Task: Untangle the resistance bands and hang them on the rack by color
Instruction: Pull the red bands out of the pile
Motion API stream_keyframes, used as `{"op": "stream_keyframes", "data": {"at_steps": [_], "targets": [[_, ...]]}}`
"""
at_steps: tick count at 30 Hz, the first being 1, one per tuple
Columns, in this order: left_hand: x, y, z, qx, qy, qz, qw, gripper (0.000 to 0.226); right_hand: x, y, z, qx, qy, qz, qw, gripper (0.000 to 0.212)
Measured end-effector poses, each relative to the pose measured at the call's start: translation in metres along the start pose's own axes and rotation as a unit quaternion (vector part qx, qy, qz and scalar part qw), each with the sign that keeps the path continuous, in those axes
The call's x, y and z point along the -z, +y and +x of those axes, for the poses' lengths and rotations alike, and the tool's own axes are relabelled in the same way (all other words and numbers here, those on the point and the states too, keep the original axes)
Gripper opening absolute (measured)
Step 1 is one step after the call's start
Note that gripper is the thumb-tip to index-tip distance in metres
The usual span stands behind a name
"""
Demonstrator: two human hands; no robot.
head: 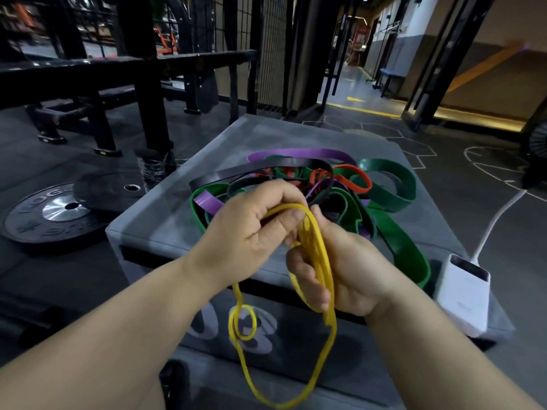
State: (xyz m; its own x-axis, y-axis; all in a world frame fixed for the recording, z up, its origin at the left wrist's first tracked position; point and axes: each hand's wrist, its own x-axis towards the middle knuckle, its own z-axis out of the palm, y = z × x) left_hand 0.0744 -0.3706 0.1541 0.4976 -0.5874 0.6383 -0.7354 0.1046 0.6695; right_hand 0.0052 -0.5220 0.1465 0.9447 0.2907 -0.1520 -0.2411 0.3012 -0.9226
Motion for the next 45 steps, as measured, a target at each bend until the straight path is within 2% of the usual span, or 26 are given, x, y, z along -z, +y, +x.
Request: {"op": "stream_keyframes", "data": {"at_steps": [4, 7, 10, 12, 15, 18, 20, 22, 24, 29, 34, 37, 39, 42, 45], "targets": [[0.001, -0.001, -0.002, 0.046, 0.014, -0.024, 0.999, 0.012, 0.010, 0.002, 0.000, -0.055, -0.162, 0.031, 0.985, 0.072], [0.001, -0.002, -0.001, 0.043, 0.042, 0.011, 0.998, 0.010, 0.017, 0.004, 0.000, -0.055, -0.227, 0.005, 0.972, 0.060], [-0.001, -0.007, 0.000, 0.071, 0.043, 0.009, 0.996, 0.012, 0.022, 0.008, -0.001, -0.043, -0.247, -0.018, 0.968, 0.044], [-0.007, -0.015, 0.000, 0.129, 0.008, 0.004, 0.992, 0.014, 0.024, 0.008, -0.002, -0.049, -0.260, -0.005, 0.964, 0.038], [-0.016, -0.024, -0.002, 0.234, -0.069, -0.125, 0.962, 0.022, 0.028, 0.004, -0.001, -0.052, -0.268, 0.034, 0.961, 0.027], [-0.016, -0.019, -0.003, 0.285, -0.085, -0.239, 0.924, 0.032, 0.034, 0.000, -0.001, -0.060, -0.247, 0.065, 0.965, 0.026], [-0.013, -0.016, -0.003, 0.282, -0.131, -0.230, 0.922, 0.037, 0.040, -0.002, -0.002, -0.068, -0.236, 0.077, 0.966, 0.028], [-0.010, -0.015, -0.002, 0.256, -0.162, -0.189, 0.934, 0.024, 0.044, -0.002, -0.003, -0.080, -0.231, 0.075, 0.967, 0.028], [-0.008, -0.016, -0.001, 0.236, -0.139, -0.167, 0.947, 0.006, 0.049, -0.001, -0.002, -0.089, -0.212, 0.055, 0.972, 0.028], [-0.007, -0.021, -0.001, 0.205, -0.042, -0.224, 0.952, 0.021, 0.054, 0.005, -0.002, -0.084, -0.125, 0.016, 0.988, 0.034], [-0.007, -0.026, -0.002, 0.193, -0.009, -0.219, 0.957, 0.022, 0.052, 0.003, -0.003, -0.043, -0.099, 0.002, 0.994, 0.042], [-0.007, -0.027, -0.003, 0.201, -0.007, -0.242, 0.949, 0.021, 0.051, 0.005, -0.002, 0.033, -0.139, 0.029, 0.989, 0.040], [-0.007, -0.028, -0.003, 0.208, 0.001, -0.291, 0.934, 0.021, 0.048, 0.006, 0.000, 0.052, -0.183, 0.039, 0.981, 0.028], [-0.008, -0.029, -0.002, 0.213, 0.006, -0.332, 0.919, 0.021, 0.047, 0.010, 0.001, 0.050, -0.236, 0.101, 0.965, 0.013], [-0.009, -0.031, -0.001, 0.203, 0.034, -0.350, 0.914, 0.018, 0.046, 0.020, 0.004, 0.016, -0.242, 0.124, 0.962, 0.022]]}}
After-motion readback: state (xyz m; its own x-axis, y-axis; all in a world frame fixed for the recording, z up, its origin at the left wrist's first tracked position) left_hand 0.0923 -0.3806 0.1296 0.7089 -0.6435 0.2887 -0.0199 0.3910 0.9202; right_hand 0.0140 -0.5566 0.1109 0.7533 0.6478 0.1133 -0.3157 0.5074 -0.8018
